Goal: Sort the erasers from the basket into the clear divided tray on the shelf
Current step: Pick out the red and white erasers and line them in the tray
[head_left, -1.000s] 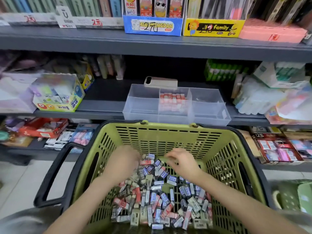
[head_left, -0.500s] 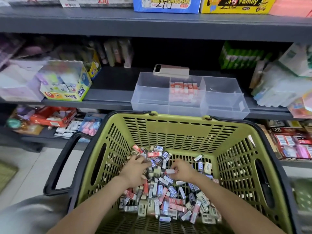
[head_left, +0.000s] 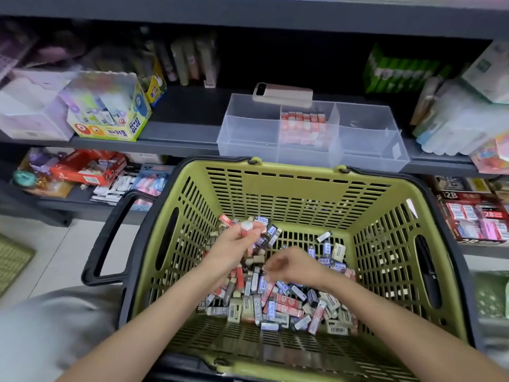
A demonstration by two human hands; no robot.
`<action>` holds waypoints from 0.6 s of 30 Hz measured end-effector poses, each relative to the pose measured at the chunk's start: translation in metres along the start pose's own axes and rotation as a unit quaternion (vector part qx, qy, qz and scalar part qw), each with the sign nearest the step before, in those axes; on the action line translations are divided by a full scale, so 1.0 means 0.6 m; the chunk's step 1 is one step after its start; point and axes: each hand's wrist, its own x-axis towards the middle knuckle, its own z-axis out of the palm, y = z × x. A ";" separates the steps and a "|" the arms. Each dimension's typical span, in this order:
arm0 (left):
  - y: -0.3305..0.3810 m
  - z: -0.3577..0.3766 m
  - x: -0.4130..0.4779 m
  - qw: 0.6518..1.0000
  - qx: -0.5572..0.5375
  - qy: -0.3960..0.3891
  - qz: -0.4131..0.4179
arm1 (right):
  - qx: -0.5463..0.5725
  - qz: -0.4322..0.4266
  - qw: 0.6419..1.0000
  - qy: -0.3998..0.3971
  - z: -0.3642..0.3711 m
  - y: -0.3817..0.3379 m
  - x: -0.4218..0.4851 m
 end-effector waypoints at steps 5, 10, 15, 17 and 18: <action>-0.006 -0.030 -0.021 1.000 -0.022 -0.011 -0.011 | -0.439 0.058 0.896 -0.040 0.048 0.070 -0.008; -0.002 -0.042 -0.033 0.997 -0.071 0.011 -0.004 | -0.461 0.036 0.887 0.010 0.073 0.095 -0.013; 0.009 -0.036 -0.028 0.997 -0.071 0.022 -0.005 | -0.350 0.103 0.931 0.032 0.089 0.122 -0.028; 0.011 -0.030 -0.028 0.998 -0.066 0.010 0.001 | -0.318 0.112 0.940 0.045 0.099 0.131 -0.026; 0.013 -0.028 -0.027 0.998 -0.063 0.007 0.003 | -0.304 0.108 0.945 0.043 0.104 0.134 -0.024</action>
